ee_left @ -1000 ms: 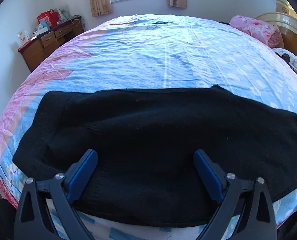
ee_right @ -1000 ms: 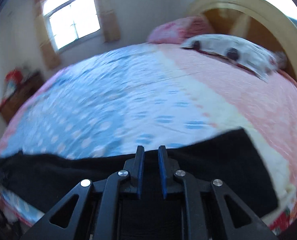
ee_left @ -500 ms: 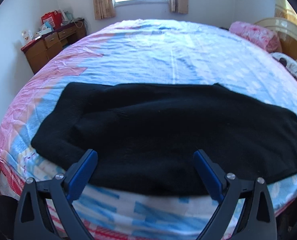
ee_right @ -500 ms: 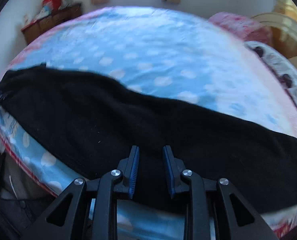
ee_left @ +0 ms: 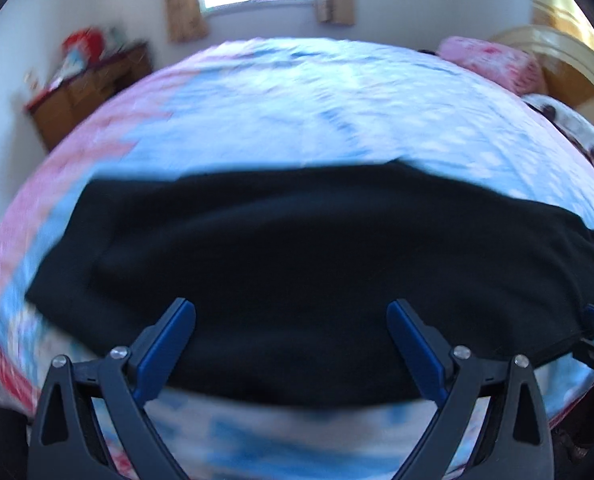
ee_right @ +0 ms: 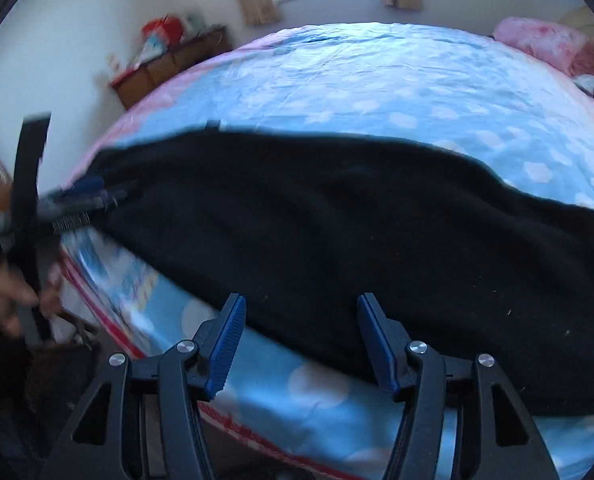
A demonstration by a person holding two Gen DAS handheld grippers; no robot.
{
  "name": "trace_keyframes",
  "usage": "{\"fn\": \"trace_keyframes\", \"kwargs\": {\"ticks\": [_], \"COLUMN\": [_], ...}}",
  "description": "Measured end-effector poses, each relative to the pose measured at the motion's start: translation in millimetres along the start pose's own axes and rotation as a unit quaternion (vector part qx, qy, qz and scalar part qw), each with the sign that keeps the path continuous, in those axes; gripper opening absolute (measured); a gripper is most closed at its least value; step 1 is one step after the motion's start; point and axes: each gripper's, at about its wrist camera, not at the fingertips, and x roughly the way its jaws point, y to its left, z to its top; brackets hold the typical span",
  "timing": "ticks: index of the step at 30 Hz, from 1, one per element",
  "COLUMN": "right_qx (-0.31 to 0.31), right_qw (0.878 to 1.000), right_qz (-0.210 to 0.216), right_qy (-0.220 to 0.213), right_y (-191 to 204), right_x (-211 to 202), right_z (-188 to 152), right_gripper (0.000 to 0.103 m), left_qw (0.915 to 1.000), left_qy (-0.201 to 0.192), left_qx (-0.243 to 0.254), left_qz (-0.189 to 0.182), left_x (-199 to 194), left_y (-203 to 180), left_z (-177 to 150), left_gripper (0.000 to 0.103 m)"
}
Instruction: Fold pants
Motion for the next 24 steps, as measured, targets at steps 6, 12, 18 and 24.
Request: {"fn": "trace_keyframes", "kwargs": {"ticks": [6, 12, 18, 24], "right_qx": [0.042, 0.142, 0.334, 0.461], "right_qw": [0.998, 0.978, 0.894, 0.792], "right_qz": [0.046, 0.006, -0.052, -0.094], "right_qy": [-0.034, -0.155, -0.292, -0.389], "right_y": [-12, -67, -169, -239], "right_x": [-26, -105, -200, -261], "right_z": [10, 15, -45, -141], "right_gripper": [0.060, 0.060, 0.060, 0.060], "left_qw": [0.9990, 0.9981, 0.9957, 0.9921], "left_qy": [-0.027, -0.061, -0.060, -0.051], "left_qx": [0.002, 0.004, 0.005, -0.003], "left_qz": [0.035, -0.001, -0.071, -0.115], "left_x": [-26, -54, -65, -67], "left_y": [17, -5, -48, -82], "left_z": [-12, 4, 9, 4], "left_gripper": [0.099, 0.099, 0.099, 0.099]}}
